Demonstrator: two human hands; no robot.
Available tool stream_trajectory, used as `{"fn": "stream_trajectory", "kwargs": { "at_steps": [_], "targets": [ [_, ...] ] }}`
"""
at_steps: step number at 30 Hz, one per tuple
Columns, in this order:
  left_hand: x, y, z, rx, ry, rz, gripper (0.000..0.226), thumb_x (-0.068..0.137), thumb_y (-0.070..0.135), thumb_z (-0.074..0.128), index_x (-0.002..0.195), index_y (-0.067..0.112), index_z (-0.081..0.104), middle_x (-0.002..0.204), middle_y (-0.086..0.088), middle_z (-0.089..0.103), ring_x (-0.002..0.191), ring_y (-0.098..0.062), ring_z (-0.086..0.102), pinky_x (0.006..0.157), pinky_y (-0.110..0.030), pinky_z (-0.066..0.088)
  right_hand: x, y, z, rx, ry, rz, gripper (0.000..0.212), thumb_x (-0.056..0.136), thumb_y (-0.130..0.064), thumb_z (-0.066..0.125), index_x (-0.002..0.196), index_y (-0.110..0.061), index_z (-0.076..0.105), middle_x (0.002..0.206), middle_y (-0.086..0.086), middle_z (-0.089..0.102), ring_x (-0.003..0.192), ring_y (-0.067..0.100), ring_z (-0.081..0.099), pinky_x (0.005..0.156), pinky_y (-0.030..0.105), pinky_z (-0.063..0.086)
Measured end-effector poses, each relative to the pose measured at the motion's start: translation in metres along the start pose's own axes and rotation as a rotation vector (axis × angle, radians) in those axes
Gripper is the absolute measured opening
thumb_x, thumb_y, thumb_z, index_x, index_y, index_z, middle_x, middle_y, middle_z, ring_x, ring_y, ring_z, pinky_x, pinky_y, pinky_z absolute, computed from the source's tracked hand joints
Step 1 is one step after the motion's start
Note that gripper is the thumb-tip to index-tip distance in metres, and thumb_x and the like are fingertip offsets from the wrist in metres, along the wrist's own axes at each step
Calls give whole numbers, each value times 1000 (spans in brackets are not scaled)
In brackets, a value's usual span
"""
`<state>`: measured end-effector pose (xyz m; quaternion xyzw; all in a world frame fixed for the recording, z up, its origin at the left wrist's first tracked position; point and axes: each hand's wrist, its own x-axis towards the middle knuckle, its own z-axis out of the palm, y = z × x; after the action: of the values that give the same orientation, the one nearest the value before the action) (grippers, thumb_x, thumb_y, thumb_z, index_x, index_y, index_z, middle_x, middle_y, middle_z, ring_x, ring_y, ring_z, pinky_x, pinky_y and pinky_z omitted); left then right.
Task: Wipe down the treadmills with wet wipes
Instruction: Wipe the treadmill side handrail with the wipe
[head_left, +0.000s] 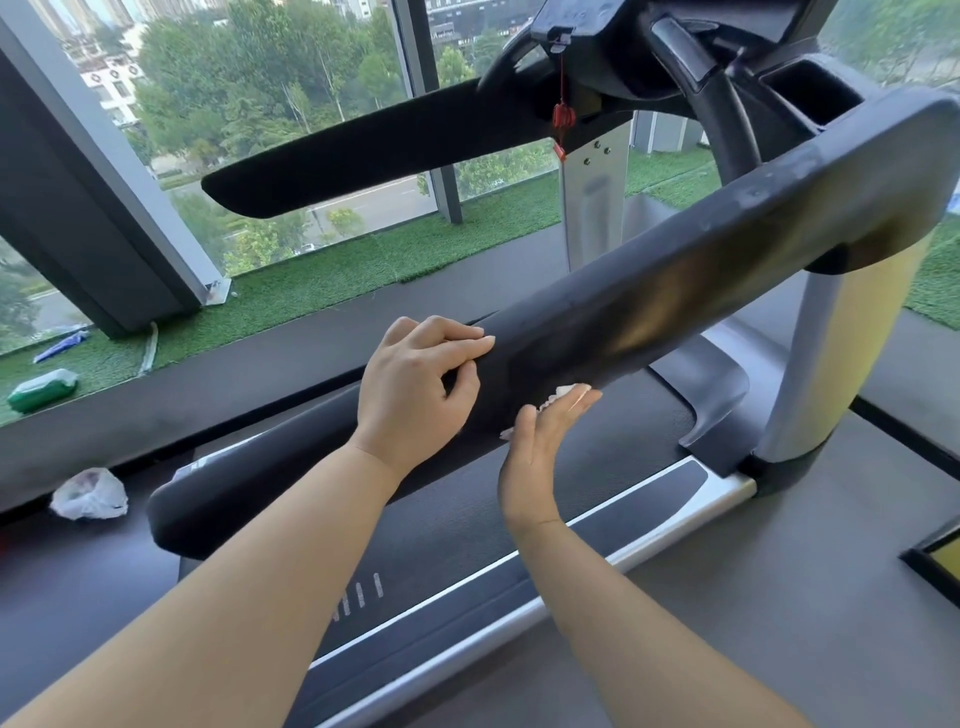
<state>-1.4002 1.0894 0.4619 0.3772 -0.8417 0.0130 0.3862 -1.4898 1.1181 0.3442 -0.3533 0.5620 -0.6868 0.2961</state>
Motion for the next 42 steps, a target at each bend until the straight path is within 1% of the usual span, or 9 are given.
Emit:
{"fn": "stream_trajectory", "kwargs": {
  "at_steps": [2, 5, 12, 16, 21, 27, 32, 37, 42],
  "targets": [
    [0, 0, 0, -6, -8, -2, 31, 85, 24, 47, 96, 21, 76, 96, 12, 69, 81, -8, 43, 81, -4, 30, 14, -5, -8, 47, 56, 93, 69, 91, -54, 21, 137, -39, -28, 150, -20, -34, 146, 11, -11, 119, 39, 16],
    [-1, 0, -1, -5, -15, 0, 31, 85, 25, 47, 96, 21, 76, 96, 12, 69, 81, -11, 47, 80, -8, 31, 25, -21, -9, 184, 139, 250, 61, 103, -41, 20, 146, -30, -22, 154, -15, -28, 145, 6, -7, 110, 22, 15],
    [0, 1, -4, 3, -55, 3, 32, 85, 25, 47, 97, 20, 76, 97, 11, 69, 82, -18, 54, 82, -9, 33, -4, -20, 7, 180, 35, 249, 68, 101, -47, 23, 143, -35, -28, 148, -24, -32, 145, 4, -1, 114, 28, 17],
    [0, 0, -7, 3, -89, 7, 34, 85, 26, 45, 99, 20, 75, 99, 11, 69, 84, -19, 56, 83, -10, 33, 11, -28, 7, 138, 142, 224, 67, 103, -40, 25, 146, -28, -25, 152, -15, -32, 144, 5, -17, 118, 33, 0],
    [0, -1, -9, 8, -112, 21, 35, 85, 23, 44, 100, 19, 75, 102, 10, 69, 86, -21, 56, 84, -11, 33, -12, -12, 15, -214, 1, -223, 76, 93, -57, 23, 140, -22, -26, 145, 1, -39, 140, 16, -33, 111, 17, -17],
    [-5, -3, -10, 28, -135, 34, 37, 84, 23, 43, 103, 18, 74, 105, 8, 69, 87, -24, 57, 85, -11, 32, 27, -15, -14, -508, 60, -361, 76, 97, -56, 21, 147, -10, -12, 150, 14, -25, 143, 29, -20, 113, 24, -18],
    [-3, 0, -14, 4, -181, -8, 36, 84, 26, 45, 106, 20, 74, 110, 12, 67, 93, -21, 53, 87, -8, 28, 9, 5, -15, -768, -77, -665, 75, 99, -58, 19, 150, -16, -17, 155, 16, -8, 145, 26, -18, 118, 38, -5],
    [-10, -1, -30, -165, -274, -114, 29, 91, 14, 55, 116, 21, 68, 116, 22, 57, 115, -7, 46, 95, 2, 20, 18, -6, -27, -806, -40, -632, 74, 99, -58, 19, 150, -19, -18, 155, 19, -5, 145, 23, -18, 118, 36, -6],
    [-38, -9, -43, -120, -159, -131, 33, 86, 20, 51, 113, 19, 70, 116, 15, 60, 113, -6, 48, 98, -1, 24, 8, 3, -20, -916, -126, -778, 74, 99, -58, 19, 151, -16, -13, 158, 14, -11, 146, 27, -14, 119, 40, -5]
  ]
}}
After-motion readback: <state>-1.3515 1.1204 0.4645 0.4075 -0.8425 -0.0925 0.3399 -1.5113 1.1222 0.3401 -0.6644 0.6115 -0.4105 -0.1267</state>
